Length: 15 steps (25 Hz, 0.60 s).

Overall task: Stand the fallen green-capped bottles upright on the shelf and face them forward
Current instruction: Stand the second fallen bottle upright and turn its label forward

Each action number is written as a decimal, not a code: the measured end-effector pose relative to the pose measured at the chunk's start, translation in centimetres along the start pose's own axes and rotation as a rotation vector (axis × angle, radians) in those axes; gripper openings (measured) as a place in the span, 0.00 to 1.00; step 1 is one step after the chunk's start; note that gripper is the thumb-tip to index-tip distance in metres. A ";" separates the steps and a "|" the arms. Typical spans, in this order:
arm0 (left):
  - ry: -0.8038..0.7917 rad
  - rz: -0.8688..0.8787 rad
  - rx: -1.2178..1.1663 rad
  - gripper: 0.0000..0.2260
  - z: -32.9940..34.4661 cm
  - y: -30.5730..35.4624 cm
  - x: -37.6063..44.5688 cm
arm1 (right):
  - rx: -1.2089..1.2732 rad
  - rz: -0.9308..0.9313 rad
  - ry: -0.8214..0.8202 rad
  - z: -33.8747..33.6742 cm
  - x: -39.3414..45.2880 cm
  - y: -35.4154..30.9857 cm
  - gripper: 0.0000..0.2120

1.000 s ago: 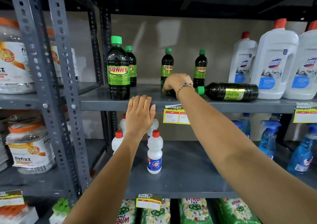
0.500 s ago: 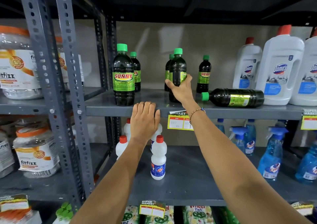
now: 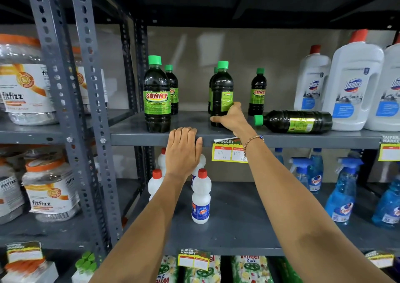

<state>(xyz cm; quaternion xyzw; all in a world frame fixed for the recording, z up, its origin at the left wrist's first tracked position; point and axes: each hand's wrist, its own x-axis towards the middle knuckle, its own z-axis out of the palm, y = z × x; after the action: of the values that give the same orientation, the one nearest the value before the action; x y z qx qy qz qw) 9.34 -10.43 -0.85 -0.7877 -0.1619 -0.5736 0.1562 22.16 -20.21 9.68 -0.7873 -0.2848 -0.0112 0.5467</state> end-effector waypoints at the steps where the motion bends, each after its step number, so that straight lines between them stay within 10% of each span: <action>1: 0.001 0.002 -0.001 0.15 0.0 0.0 0.0 | -0.073 -0.018 0.018 0.2 0.0 0.0 0.41; 15: 0.031 -0.001 0.000 0.15 0.2 0.3 -0.3 | -0.089 -0.042 0.033 -0.1 -0.8 0.0 0.34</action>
<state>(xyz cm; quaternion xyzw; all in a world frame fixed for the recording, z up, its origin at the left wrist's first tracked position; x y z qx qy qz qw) 9.60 -10.65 -1.19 -0.7788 -0.1597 -0.5856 0.1582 21.56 -20.62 9.43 -0.8044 -0.2914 -0.0484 0.5154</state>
